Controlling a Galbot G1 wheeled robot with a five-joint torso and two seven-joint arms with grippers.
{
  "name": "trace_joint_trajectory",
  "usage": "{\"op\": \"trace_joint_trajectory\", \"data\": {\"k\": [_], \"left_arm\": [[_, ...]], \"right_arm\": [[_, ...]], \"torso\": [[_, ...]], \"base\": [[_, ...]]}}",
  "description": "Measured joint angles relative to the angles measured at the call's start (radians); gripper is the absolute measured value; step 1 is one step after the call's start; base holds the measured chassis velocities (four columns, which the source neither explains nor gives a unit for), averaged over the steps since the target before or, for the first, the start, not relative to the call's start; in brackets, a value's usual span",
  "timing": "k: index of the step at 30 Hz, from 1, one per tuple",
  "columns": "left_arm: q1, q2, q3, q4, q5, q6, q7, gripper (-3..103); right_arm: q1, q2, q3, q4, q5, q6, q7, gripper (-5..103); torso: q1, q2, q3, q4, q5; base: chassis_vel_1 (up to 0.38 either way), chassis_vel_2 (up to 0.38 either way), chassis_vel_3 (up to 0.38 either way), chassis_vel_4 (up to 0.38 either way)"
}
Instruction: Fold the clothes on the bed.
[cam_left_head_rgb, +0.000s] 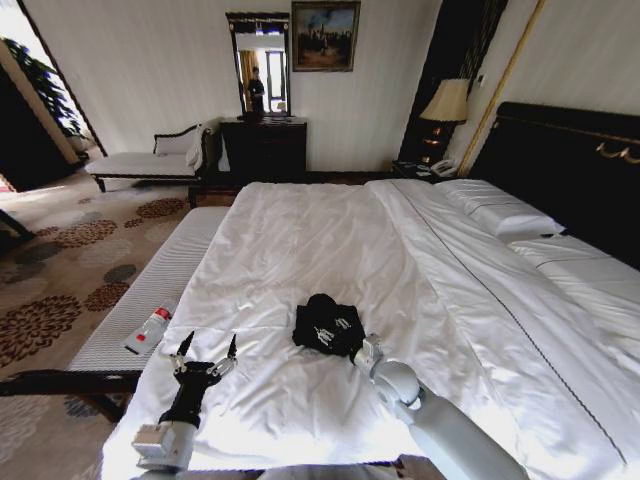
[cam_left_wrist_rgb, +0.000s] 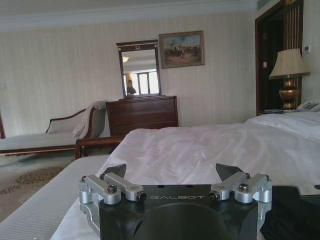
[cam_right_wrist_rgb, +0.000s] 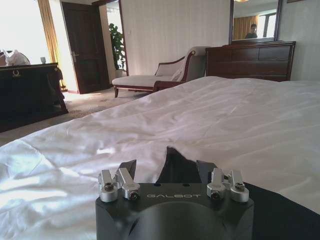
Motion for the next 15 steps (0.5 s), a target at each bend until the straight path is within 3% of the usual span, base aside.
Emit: {"op": "trace_joint_trajectory", "data": {"k": [1,2,3,7,15], "left_arm": [[0.000,0.000,0.000,0.000,0.000,0.000,0.000,100],[0.000,0.000,0.000,0.000,0.000,0.000,0.000,100],[0.000,0.000,0.000,0.000,0.000,0.000,0.000,100],[0.000,0.000,0.000,0.000,0.000,0.000,0.000,100],[0.000,0.000,0.000,0.000,0.000,0.000,0.000,100]], "right_arm": [[-0.008,0.002,0.009,0.008,0.003,0.002,0.000,62],[-0.021,0.005,0.026,0.017,0.007,0.006,0.002,73],[-0.021,0.005,0.026,0.017,0.007,0.006,0.002,73],[-0.057,0.023,0.088,0.007,0.013,0.047,0.034,94],[-0.134,0.068,0.200,-0.051,-0.083,0.180,0.066,100]], "torso": [[0.000,0.000,0.000,0.0000,-0.0001],[0.000,0.000,0.000,0.0000,0.0000],[0.000,0.000,0.000,0.0000,0.0000],[0.000,0.000,0.000,-0.0001,0.0000],[0.000,0.000,0.000,0.0000,0.0000]], "base": [[0.000,0.000,0.000,0.000],[0.000,0.000,0.000,0.000],[0.000,0.000,0.000,0.000],[0.000,0.000,0.000,0.000],[0.000,0.000,0.000,0.000]]}}
